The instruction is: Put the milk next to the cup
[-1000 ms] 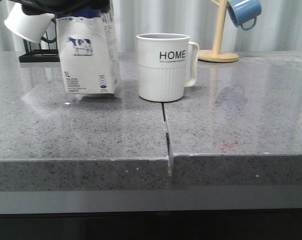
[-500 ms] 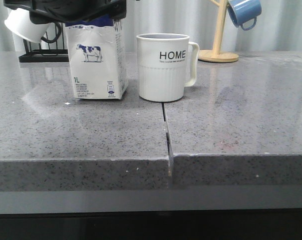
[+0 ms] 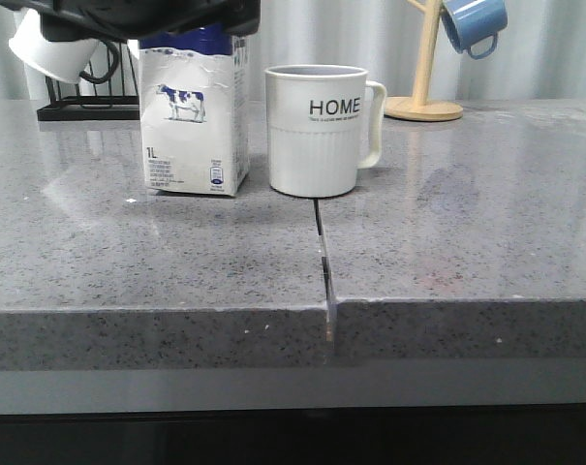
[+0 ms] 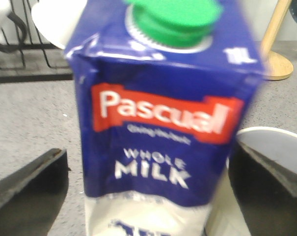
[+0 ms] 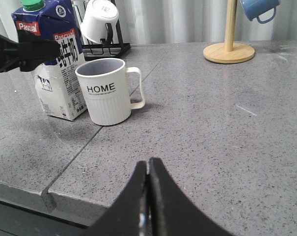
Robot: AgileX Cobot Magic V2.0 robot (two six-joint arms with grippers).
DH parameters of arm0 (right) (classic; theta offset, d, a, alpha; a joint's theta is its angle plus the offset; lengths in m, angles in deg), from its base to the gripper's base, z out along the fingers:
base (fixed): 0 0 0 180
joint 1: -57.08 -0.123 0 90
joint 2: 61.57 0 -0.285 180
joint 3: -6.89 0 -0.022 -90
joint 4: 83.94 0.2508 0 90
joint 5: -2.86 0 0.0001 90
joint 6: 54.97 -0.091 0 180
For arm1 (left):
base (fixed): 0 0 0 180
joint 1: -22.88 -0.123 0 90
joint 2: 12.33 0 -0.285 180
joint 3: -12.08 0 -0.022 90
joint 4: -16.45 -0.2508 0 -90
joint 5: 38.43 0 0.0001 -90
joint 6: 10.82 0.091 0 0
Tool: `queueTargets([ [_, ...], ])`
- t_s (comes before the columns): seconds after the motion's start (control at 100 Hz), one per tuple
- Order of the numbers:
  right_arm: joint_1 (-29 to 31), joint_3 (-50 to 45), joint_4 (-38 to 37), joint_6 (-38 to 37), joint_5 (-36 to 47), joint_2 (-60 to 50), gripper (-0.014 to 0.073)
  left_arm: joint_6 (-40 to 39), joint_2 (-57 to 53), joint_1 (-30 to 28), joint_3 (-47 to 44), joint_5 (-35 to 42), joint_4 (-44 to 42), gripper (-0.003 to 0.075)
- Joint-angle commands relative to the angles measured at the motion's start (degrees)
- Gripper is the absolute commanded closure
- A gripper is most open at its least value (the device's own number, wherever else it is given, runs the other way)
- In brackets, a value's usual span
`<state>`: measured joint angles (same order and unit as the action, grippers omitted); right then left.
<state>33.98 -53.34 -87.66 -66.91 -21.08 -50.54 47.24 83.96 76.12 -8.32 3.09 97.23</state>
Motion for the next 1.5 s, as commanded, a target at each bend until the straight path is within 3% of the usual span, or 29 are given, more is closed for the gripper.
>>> queueTargets([
  [0.0,0.0,1.4,-0.2,-0.1,4.9,0.6,0.0662,2.3,-3.9,1.6,0.7,4.3,-0.5,0.0101],
  [0.21,0.0,1.4,-0.2,-0.1,4.9,0.6,0.0662,6.1,-8.0,3.5,-1.9,3.4,4.9,0.0102],
  [0.36,0.0,1.4,-0.2,-0.1,4.9,0.6,0.0662,8.9,-11.7,3.8,-4.2,-2.6,4.9,0.0133],
  [0.48,0.0,1.4,-0.2,-0.1,4.9,0.6,0.0662,12.5,-15.4,3.4,-6.7,-5.1,5.1,0.0293],
  [0.67,0.0,1.4,-0.2,-0.1,4.9,0.6,0.0662,19.6,-22.1,0.3,-12.0,-8.6,5.1,0.0658],
  [0.73,0.0,1.4,-0.2,-0.1,4.9,0.6,0.0662,19.6,-24.5,-1.5,-13.8,-10.3,3.7,0.0734],
  [0.78,0.0,1.4,-0.2,-0.1,4.9,0.6,0.0662,18.4,-26.6,-3.3,-15.9,-11.2,-0.3,0.0741],
  [0.96,0.0,1.4,-0.2,-0.1,4.9,0.6,0.0662,2.2,-34.2,-10.8,-21.7,-14.8,-17.7,0.0741],
  [1.34,0.0,1.4,-0.2,-0.1,4.9,0.6,0.0662,-33.0,-45.3,-43.0,-23.4,-46.0,-57.2,0.0741],
  [1.49,0.0,1.4,-0.2,-0.1,4.9,0.6,0.0662,-49.2,-51.5,-45.6,-25.9,-49.8,-68.6,0.0741],
])
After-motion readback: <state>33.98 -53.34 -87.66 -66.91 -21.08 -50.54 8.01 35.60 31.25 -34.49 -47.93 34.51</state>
